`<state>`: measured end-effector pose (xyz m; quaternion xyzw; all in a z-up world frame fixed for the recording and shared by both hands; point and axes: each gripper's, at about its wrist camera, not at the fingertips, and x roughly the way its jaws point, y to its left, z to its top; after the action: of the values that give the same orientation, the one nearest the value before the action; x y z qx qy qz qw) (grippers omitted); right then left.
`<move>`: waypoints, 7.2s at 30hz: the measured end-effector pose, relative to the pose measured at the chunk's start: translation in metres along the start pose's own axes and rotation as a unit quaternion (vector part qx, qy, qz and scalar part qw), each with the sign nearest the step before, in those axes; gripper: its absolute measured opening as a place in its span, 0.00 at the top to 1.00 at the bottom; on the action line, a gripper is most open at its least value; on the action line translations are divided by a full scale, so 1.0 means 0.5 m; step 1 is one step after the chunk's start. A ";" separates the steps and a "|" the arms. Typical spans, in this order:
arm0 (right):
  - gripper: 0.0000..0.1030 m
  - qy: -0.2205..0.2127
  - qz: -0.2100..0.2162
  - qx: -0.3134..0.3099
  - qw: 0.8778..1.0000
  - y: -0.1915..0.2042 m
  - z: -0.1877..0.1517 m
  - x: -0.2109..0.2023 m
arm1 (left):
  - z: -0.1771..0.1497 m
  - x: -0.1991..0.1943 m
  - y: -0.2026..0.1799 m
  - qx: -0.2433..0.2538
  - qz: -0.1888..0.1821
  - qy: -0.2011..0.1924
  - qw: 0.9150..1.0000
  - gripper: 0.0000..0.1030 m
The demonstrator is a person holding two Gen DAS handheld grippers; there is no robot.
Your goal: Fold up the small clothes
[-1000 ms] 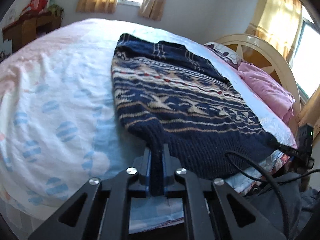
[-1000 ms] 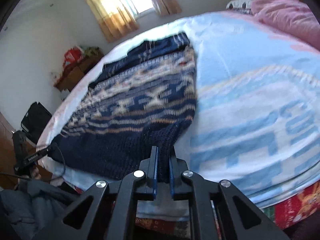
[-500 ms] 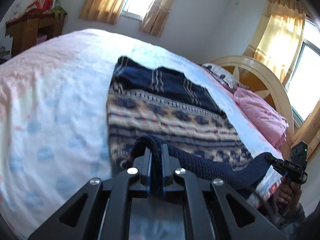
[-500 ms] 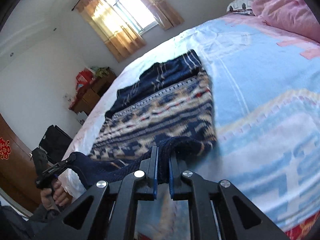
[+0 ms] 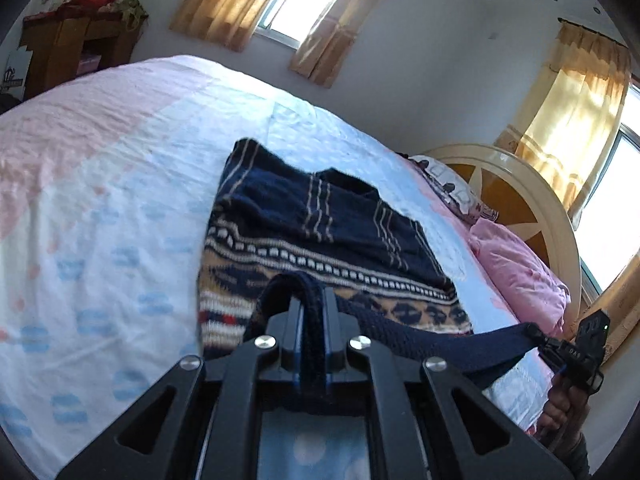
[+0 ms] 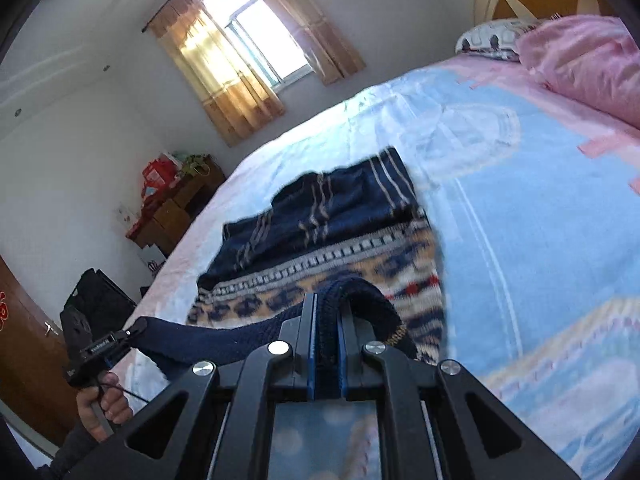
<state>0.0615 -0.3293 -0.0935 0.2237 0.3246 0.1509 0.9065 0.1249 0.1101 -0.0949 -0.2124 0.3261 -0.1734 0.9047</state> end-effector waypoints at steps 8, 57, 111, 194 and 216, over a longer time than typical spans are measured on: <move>0.93 -0.017 -0.002 -0.022 1.000 0.028 0.093 0.047 | 0.090 0.023 -0.002 0.003 -0.022 -0.032 0.999 0.93; 0.26 0.085 -0.084 0.107 0.987 -0.178 0.405 0.575 | 0.324 0.403 0.157 -0.117 0.061 0.012 0.991 0.61; 0.49 0.099 -0.109 -0.136 0.980 -0.013 0.293 0.476 | 0.178 0.325 0.048 0.103 0.151 0.069 0.981 0.36; 0.77 0.147 -0.152 -0.346 0.914 0.202 0.207 0.734 | 0.039 0.249 0.111 0.062 0.190 0.066 0.978 0.00; 0.42 0.134 -0.114 -0.347 0.921 0.230 0.244 0.756 | 0.041 0.231 0.126 0.039 0.163 0.048 0.985 0.00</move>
<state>0.4079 -0.1103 -0.1488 -0.1661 0.3939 0.1786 0.8862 0.2336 0.1171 -0.1715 -0.1126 0.3925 -0.0458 0.9117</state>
